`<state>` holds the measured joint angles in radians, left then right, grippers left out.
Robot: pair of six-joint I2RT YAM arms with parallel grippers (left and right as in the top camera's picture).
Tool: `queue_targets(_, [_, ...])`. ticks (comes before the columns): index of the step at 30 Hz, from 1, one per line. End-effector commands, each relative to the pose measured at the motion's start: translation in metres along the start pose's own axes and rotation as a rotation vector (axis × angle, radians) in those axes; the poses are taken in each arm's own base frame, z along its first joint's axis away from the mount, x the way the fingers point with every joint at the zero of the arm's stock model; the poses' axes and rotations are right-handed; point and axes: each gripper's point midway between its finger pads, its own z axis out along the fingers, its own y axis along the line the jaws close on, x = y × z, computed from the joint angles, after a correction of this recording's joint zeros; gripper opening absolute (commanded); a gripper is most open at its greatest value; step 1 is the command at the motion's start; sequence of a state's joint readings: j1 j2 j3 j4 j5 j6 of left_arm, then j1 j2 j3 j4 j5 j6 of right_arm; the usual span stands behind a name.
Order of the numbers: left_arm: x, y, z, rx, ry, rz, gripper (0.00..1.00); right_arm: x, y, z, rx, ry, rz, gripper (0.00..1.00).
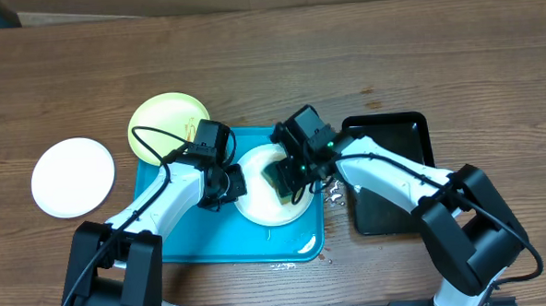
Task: Clean dirty plates on tray and stack at the side
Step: 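Scrub the white plate surface with the sponge in the right gripper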
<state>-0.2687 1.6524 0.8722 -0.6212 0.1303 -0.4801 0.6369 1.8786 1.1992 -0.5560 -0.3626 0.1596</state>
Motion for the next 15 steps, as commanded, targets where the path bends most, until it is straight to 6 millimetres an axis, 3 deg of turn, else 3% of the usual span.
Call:
queue_targets(1, [0.001, 0.007, 0.004, -0.035, 0.003, -0.016, 0.04, -0.039, 0.027, -0.032, -0.08, -0.091, -0.065, 0.04])
queue_targets(6, [0.001, 0.007, 0.004, -0.035, 0.003, -0.016, 0.04, -0.035, 0.009, -0.03, 0.02, -0.082, -0.075, 0.04])
queue_targets(11, [0.001, 0.007, 0.004, -0.035, 0.003, -0.016, 0.04, -0.017, -0.027, -0.021, 0.177, -0.054, -0.073, 0.04])
queue_targets(15, [0.001, 0.007, 0.004, -0.035, 0.002, -0.016, 0.04, -0.001, -0.042, -0.014, 0.212, -0.025, -0.057, 0.04])
